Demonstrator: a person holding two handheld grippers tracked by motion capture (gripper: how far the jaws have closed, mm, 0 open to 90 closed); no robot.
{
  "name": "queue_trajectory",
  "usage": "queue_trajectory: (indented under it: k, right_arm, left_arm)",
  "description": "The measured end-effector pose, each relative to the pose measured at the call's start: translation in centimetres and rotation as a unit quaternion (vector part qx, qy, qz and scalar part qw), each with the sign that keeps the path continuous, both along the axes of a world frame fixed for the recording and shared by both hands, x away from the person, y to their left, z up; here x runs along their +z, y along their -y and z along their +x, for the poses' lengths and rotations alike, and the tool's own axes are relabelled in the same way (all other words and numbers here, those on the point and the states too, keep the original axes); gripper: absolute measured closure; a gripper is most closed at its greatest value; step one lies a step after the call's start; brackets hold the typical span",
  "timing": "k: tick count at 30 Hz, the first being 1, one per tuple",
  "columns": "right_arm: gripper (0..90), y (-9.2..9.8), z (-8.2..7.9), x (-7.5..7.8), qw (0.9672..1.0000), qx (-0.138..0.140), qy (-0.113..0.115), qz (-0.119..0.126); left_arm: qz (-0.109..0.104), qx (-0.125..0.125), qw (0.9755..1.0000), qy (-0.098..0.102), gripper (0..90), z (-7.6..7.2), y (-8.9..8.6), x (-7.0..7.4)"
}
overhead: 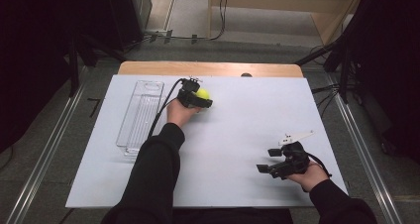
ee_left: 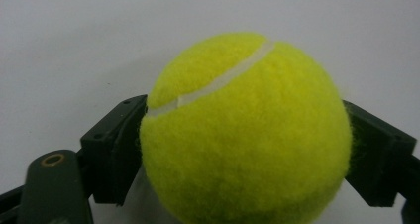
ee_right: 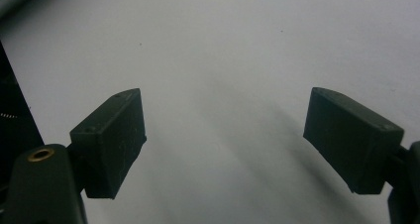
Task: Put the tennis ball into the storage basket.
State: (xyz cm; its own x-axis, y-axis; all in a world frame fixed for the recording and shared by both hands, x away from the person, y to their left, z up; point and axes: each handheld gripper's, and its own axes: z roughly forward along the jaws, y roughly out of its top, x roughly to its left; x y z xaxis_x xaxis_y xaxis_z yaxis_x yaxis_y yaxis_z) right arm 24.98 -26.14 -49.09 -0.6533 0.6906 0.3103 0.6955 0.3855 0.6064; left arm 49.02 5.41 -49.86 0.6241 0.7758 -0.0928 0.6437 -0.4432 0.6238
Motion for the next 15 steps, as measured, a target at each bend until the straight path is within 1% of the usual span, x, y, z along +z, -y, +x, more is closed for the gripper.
queue_trajectory:
  k: [1, 10, 15]
  right_arm:
    - [14.2, 0.0, -0.01, 0.01, 1.0, 0.0, 0.0, 0.0]
    - [14.2, -0.03, -0.01, -0.01, 1.0, 0.001, 0.001, 0.0]
    - [14.2, -0.05, -0.03, -0.01, 1.0, 0.001, 0.0, 0.0]
  left_arm:
    - [0.002, 0.004, 1.0, 0.009, 25.5, -0.16, 0.01, -0.03]
    - [0.004, 0.005, 0.9999, 0.011, 26.4, -0.19, 0.1, -0.05]
    - [0.003, 0.004, 1.0, 0.008, 26.9, -0.19, 0.05, -0.01]
